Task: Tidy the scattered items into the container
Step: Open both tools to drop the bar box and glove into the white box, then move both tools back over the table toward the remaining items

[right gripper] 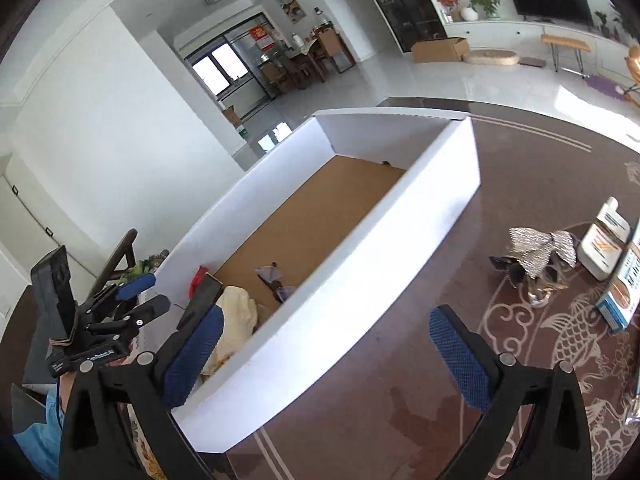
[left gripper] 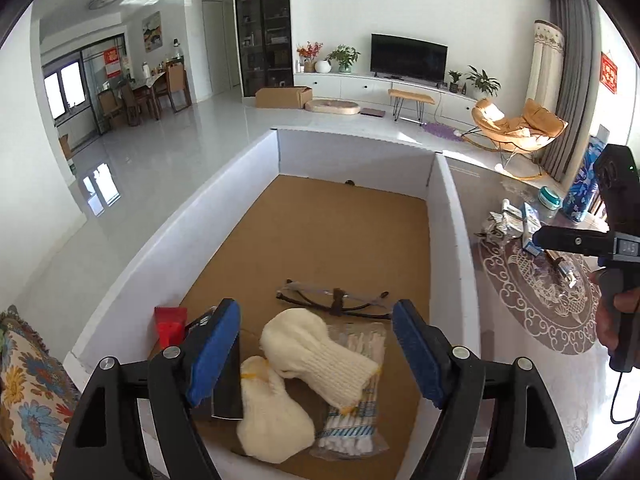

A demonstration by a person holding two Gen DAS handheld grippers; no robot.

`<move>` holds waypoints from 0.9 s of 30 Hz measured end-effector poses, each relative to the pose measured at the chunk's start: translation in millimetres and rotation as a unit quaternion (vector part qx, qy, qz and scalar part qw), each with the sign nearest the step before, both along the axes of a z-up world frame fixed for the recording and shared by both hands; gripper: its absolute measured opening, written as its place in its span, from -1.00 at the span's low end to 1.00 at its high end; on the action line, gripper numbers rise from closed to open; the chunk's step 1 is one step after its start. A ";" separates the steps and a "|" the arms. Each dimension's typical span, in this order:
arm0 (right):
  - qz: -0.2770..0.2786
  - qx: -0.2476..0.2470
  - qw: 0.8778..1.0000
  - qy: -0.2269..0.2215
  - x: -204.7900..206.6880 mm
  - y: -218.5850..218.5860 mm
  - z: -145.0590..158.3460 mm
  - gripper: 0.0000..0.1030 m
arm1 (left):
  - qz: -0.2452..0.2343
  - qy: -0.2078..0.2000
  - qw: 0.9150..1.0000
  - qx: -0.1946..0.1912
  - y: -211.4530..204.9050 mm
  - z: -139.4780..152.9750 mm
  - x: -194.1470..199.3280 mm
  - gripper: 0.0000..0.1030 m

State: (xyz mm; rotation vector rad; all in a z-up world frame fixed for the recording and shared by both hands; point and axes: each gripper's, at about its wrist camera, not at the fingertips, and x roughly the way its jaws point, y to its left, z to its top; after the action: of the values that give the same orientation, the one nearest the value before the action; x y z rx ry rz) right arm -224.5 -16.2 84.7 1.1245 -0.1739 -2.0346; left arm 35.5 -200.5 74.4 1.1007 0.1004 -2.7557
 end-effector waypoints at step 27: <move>-0.223 0.244 0.942 0.051 74.5 221.2 -88.6 1.00 | -0.181 -0.082 0.980 0.000 247.4 -131.6 -121.1 0.75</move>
State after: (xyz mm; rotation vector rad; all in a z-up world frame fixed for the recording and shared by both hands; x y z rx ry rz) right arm -150.0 205.0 -3.9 1.3623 0.1566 -2.6297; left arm -85.6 46.9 -57.2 1.4717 -0.1360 -2.9526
